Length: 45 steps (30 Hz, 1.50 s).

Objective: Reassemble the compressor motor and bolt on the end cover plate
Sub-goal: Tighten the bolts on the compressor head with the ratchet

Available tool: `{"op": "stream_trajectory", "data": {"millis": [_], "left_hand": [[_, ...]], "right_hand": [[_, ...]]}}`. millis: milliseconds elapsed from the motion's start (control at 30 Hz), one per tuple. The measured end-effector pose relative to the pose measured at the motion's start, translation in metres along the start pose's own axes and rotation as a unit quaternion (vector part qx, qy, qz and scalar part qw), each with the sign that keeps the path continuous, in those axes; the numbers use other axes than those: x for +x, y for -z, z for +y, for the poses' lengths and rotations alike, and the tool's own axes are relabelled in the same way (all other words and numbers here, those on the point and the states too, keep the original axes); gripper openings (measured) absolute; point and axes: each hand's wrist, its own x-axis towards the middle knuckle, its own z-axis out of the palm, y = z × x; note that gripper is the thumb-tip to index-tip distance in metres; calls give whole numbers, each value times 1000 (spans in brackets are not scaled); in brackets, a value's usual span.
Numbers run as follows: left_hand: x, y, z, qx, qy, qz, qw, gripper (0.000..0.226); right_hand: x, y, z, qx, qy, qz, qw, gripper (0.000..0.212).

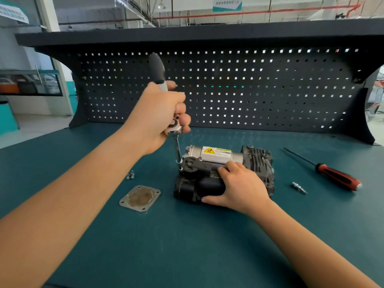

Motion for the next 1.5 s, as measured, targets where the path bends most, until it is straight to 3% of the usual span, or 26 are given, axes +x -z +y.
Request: {"op": "stream_trajectory", "data": {"millis": [233,400,500,700,800,933,1067,1233,1500], "left_hand": [[1,1,7,77,27,-59,995,28],[4,13,16,190,31,-203,960,33],[9,21,15,180,42,-239,953,34],[3,33,1,9,62,-120,991,23],[-1,34,-6,-88,70,-65,992,32],[-4,30,-11,-157,46,18,986,21],[-7,33,-12,-140,83,36,986,40],[-10,36,-3,-97,131,-47,986,62],[19,33,12,-2,156,41,987,32]], "right_hand": [[2,2,0,9,1,-24,1000,81],[1,5,-1,18,-11,-29,999,82],[1,3,-3,18,-17,-28,999,84],[-1,4,-3,16,-21,-17,999,84],[-2,4,-4,15,-21,-17,1000,85],[-2,5,-4,7,-20,-14,1000,85],[-3,5,-4,4,-22,-13,1000,85],[-2,6,-5,5,-22,-15,1000,84],[-2,5,-4,-2,-17,-19,1000,81]]}}
